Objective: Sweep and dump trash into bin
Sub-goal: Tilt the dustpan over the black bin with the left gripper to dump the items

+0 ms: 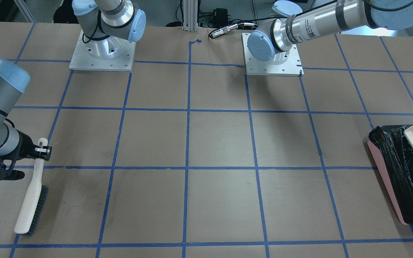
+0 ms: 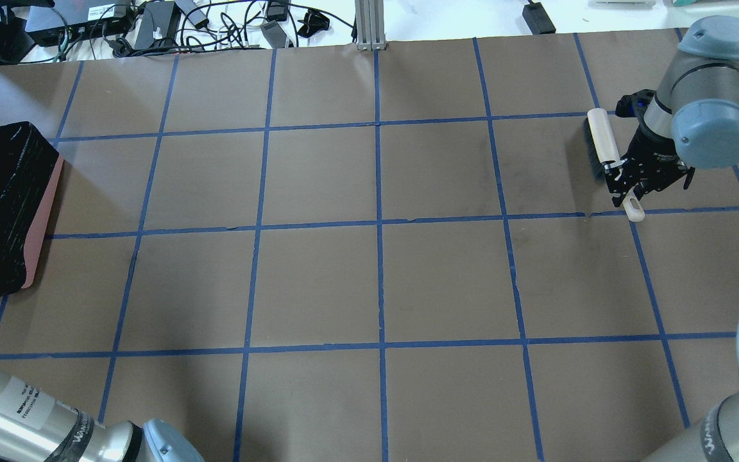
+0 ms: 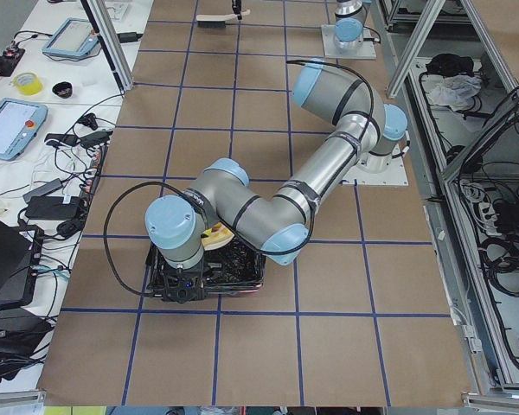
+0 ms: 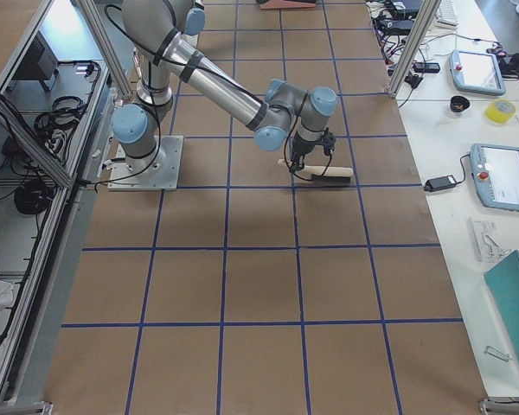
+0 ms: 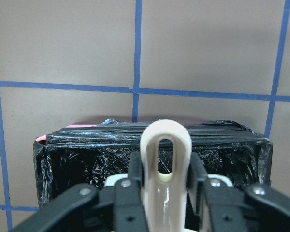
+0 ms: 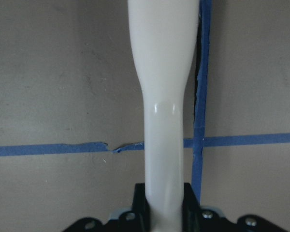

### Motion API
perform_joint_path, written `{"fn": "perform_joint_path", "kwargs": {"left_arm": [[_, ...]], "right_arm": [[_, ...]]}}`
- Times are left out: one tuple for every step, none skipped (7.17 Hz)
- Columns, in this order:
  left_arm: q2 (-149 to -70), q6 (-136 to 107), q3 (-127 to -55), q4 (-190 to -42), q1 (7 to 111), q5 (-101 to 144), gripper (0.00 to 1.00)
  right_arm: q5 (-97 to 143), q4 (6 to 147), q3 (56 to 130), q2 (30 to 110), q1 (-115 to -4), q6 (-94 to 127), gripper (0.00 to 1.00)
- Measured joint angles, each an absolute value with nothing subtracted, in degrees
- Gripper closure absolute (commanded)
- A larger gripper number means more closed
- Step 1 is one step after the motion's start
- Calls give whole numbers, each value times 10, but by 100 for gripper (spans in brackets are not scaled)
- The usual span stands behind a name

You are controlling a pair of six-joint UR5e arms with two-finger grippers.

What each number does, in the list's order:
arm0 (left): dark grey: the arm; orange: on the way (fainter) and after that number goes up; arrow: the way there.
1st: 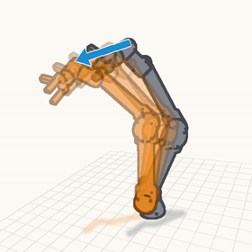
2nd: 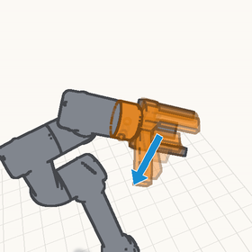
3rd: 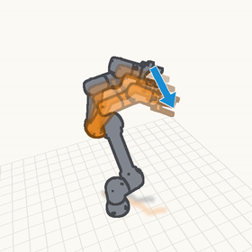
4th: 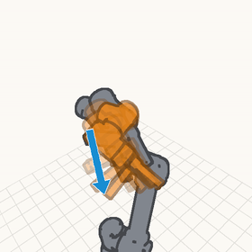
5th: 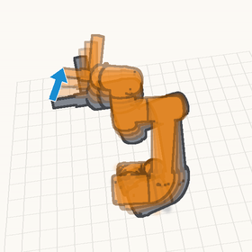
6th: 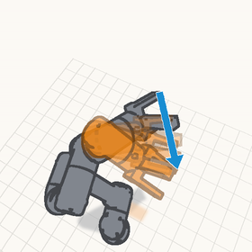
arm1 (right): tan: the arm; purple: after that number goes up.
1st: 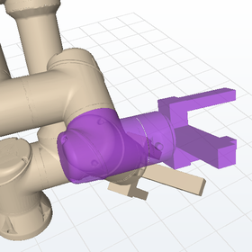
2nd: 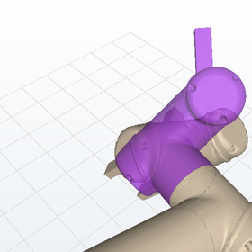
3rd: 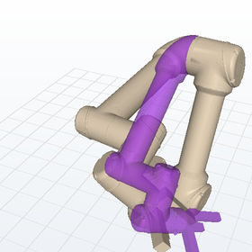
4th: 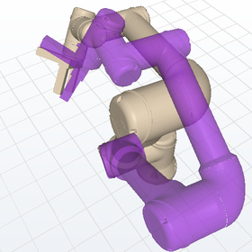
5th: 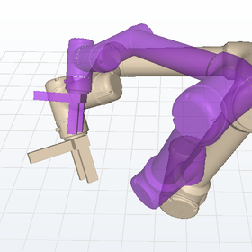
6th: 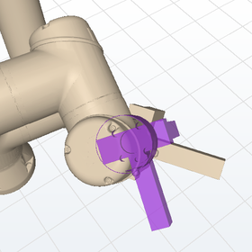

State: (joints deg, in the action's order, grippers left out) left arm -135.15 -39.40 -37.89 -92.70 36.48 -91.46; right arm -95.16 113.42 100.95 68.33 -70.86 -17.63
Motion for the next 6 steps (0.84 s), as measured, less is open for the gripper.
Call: {"fn": "perform_joint_path", "kwargs": {"left_arm": [[-1359, -384, -373, -899, 359, -924, 100], [-1364, -375, -371, -867, 357, -932, 100], [-1364, -363, -369, -836, 356, -939, 100], [-1361, -349, -369, -809, 357, -948, 100], [-1357, -335, -371, -781, 360, -955, 100], [-1355, -319, -375, -747, 366, -957, 100]], "right_arm": [[-954, 1136, 1010, 683, -709, -187, 100], [-955, 1138, 1011, 683, -709, -192, 100], [-956, 1141, 1011, 683, -709, -192, 100], [-956, 1144, 1011, 683, -709, -191, 100], [-956, 1147, 1011, 682, -709, -190, 79], [-956, 1157, 1011, 680, -709, -189, 74]]}}
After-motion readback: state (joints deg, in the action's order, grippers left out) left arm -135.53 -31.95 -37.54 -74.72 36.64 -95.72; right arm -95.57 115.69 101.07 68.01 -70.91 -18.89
